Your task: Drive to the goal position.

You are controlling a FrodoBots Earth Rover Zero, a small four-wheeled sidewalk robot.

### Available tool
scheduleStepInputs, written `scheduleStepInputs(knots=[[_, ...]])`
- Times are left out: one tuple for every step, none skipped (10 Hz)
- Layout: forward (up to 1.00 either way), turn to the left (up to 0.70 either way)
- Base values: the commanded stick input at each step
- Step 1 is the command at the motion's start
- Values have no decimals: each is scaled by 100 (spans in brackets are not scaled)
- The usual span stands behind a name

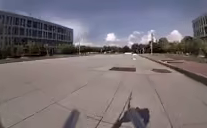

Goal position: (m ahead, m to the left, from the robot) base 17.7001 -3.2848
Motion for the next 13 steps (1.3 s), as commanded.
scheduleStepInputs(knots=[[100,-1],[100,-1],[100,-1],[100,-1],[100,-1],[100,-1],[100,-1],[100,-1],[100,-1],[100,-1],[100,-1],[100,-1],[100,-1]])
